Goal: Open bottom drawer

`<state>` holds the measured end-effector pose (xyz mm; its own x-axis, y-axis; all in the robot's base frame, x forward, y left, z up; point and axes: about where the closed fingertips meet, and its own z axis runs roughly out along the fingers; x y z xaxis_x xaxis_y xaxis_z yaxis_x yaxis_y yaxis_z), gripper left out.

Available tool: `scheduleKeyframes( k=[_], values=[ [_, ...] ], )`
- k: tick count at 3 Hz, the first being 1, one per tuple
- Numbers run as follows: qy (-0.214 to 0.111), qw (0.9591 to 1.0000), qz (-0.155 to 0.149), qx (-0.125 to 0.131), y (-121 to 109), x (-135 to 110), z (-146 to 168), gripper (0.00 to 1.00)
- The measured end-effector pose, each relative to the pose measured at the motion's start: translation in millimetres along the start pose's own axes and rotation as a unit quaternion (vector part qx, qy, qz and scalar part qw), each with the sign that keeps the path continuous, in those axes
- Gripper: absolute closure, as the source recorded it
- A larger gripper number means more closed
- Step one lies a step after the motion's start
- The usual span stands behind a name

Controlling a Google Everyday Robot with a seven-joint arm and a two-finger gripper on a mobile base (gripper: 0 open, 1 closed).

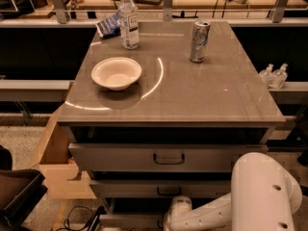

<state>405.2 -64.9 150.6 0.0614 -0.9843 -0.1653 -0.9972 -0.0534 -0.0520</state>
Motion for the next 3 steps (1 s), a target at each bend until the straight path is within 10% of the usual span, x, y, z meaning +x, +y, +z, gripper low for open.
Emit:
scheduleKeyframes(
  k=[3],
  values=[
    [-0.011,0.9994,0.029,0.014,49,1,-27,1.00]
  ],
)
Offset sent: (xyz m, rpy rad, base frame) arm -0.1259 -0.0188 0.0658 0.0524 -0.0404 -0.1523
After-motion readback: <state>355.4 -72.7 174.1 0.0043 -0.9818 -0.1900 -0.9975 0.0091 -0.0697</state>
